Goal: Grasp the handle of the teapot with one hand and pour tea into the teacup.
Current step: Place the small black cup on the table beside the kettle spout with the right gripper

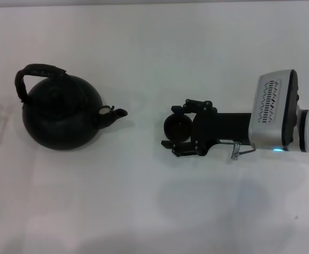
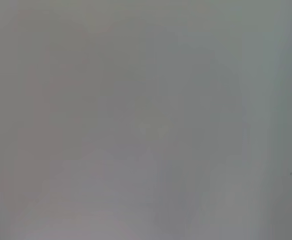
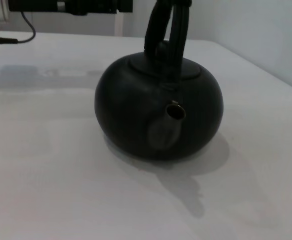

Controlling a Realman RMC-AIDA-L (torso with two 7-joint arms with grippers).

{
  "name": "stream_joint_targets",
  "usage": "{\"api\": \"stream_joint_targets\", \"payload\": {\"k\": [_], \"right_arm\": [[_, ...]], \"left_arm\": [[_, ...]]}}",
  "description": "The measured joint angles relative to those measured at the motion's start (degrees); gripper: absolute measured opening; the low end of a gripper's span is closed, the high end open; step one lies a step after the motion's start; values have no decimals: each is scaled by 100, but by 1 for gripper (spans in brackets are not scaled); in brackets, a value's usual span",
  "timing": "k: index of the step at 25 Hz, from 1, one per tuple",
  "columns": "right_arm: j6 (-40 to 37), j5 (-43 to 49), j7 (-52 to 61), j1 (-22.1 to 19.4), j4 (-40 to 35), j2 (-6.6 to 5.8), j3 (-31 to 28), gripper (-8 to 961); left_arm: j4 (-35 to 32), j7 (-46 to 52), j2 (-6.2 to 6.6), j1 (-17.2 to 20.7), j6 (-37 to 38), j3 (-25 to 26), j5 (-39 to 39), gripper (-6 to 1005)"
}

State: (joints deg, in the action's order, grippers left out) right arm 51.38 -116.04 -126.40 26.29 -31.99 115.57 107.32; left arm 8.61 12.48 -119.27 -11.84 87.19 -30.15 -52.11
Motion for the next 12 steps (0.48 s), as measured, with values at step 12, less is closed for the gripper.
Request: {"api": "stream_joint_targets", "payload": {"k": [12], "right_arm": [[1107,19,15,-272,-28,-62,-1313,870]], "left_arm": [[28,0,-13,206,421,0,0,768]]}}
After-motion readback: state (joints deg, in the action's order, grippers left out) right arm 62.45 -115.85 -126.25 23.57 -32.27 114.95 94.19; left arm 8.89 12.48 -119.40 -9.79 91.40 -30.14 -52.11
